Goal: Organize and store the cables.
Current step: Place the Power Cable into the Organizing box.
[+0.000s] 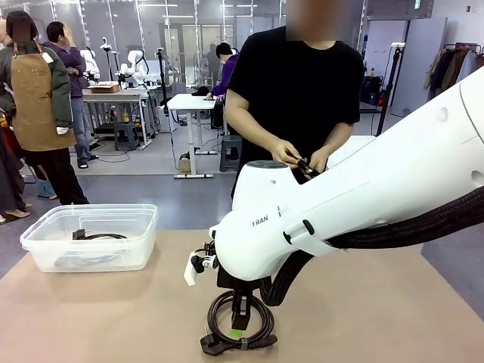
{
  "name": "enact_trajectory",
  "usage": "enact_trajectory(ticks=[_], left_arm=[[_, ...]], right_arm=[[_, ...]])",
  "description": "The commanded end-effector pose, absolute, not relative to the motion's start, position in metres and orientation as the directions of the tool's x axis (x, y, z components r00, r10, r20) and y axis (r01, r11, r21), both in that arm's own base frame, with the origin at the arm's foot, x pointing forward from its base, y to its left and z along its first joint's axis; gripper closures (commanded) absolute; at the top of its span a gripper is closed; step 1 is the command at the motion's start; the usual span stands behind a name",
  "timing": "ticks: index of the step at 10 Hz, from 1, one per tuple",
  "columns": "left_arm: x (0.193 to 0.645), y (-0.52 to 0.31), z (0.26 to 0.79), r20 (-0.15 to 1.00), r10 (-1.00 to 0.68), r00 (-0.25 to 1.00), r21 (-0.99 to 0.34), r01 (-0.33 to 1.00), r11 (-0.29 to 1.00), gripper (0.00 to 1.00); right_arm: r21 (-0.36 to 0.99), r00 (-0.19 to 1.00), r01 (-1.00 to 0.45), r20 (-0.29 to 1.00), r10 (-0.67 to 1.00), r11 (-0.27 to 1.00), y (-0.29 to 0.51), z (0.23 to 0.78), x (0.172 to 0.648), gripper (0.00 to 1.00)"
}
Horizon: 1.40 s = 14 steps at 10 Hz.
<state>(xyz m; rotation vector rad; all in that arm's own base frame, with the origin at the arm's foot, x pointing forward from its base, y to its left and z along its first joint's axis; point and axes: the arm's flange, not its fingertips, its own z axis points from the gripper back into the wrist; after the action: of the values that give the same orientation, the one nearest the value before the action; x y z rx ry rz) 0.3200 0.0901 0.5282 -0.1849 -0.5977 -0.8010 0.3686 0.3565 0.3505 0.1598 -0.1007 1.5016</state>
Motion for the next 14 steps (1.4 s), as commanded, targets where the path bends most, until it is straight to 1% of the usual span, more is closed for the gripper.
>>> enact_trajectory(ticks=[1,2,3,4,5,6,8,9,11,12,13,14], left_arm=[[0.307,0.062,0.549,0.509,-0.64,0.575,0.073,0.713,0.698,0.0],[0.31,0.046,0.556,0.494,-0.651,0.576,0.07,0.72,0.69,0.0],[0.312,0.028,0.563,0.466,-0.672,0.576,0.081,0.729,0.68,0.0],[0.315,0.007,0.569,0.439,-0.695,0.57,0.081,0.745,0.663,0.0],[0.319,-0.016,0.574,0.425,-0.724,0.543,0.081,0.774,0.628,0.0],[0.32,-0.039,0.577,0.397,-0.754,0.523,0.095,0.794,0.601,0.0],[0.321,-0.084,0.58,0.384,-0.805,0.453,0.125,0.838,0.531,0.0],[0.32,-0.109,0.575,0.358,-0.835,0.419,0.133,0.862,0.489,0.0],[0.315,-0.151,0.562,0.319,-0.877,0.358,0.171,0.889,0.425,0.0],[0.313,-0.165,0.556,0.312,-0.889,0.335,0.184,0.897,0.402,0.0],[0.312,-0.177,0.548,0.295,-0.902,0.315,0.19,0.906,0.379,0.0],[0.312,-0.182,0.543,0.293,-0.902,0.318,0.181,0.908,0.379,0.0]], right_arm=[[0.015,0.072,-0.997,0.226,0.971,0.07,0.34,0.36,0.357,0.0],[0.003,0.097,-0.995,0.236,0.967,0.099,0.328,0.366,0.352,0.0],[-0.007,0.122,-0.992,0.277,0.953,0.129,0.313,0.376,0.345,0.0],[-0.01,0.15,-0.987,0.32,0.936,0.161,0.296,0.385,0.341,0.11],[0.003,0.161,-0.985,0.365,0.917,0.172,0.274,0.393,0.336,0.02],[0.015,0.188,-0.98,0.41,0.892,0.199,0.254,0.398,0.331,0.0],[-0.007,0.252,-0.958,0.459,0.852,0.287,0.211,0.407,0.314,0.0],[-0.007,0.287,-0.943,0.49,0.823,0.333,0.185,0.412,0.301,0.0],[-0.005,0.314,-0.925,0.548,0.775,0.379,0.141,0.42,0.283,0.0],[-0.003,0.338,-0.912,0.558,0.758,0.409,0.125,0.422,0.276,0.0],[-0.007,0.356,-0.899,0.571,0.739,0.438,0.113,0.422,0.269,0.0],[0.004,0.362,-0.898,0.575,0.734,0.44,0.11,0.419,0.269,0.0]])
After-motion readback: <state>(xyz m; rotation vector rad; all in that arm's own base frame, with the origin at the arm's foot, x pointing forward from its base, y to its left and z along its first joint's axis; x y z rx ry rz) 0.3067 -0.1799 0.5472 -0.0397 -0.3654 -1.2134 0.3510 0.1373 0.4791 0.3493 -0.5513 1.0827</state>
